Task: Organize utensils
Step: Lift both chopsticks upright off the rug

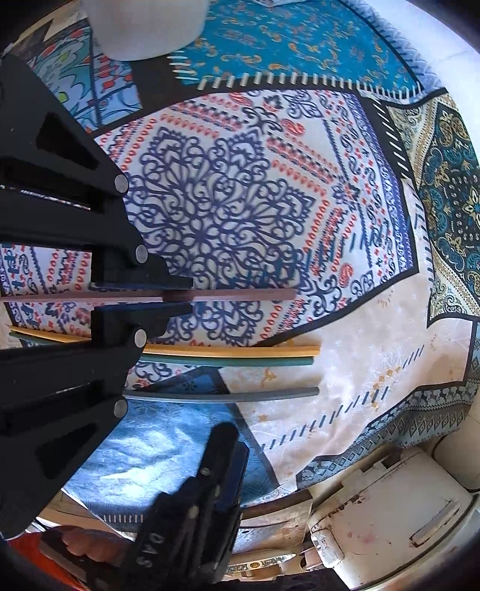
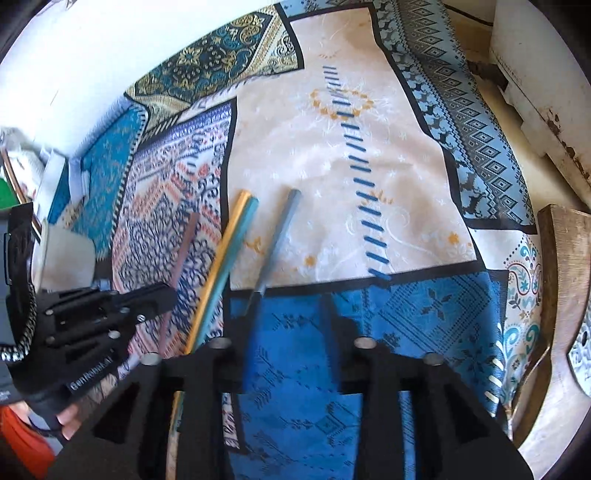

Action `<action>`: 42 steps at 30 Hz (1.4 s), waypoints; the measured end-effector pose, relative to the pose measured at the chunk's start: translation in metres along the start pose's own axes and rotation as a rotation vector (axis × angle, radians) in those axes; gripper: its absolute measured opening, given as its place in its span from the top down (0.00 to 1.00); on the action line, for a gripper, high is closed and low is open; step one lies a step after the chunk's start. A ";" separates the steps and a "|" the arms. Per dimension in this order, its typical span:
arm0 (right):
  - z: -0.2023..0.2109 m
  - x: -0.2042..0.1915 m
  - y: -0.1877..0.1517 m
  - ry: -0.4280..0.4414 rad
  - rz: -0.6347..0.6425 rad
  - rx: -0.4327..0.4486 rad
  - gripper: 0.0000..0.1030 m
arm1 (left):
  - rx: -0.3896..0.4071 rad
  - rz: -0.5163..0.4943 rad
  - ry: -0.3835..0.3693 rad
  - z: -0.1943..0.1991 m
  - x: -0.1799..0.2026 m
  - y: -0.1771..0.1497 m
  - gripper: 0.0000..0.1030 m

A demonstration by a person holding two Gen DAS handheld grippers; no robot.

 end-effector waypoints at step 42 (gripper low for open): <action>0.060 -0.049 0.023 -0.019 0.094 0.217 0.95 | 0.237 0.019 -0.009 0.071 0.007 0.006 0.96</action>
Point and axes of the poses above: each gripper's, at about its wrist camera, not at the fingertips, and z roughly against the way its jaws point, x to its right, y to its top, the point moved 1 cm from there along -z, roughly the way its jaws point, and after that the axes turned 9 degrees about x, right-handed, at the moved point
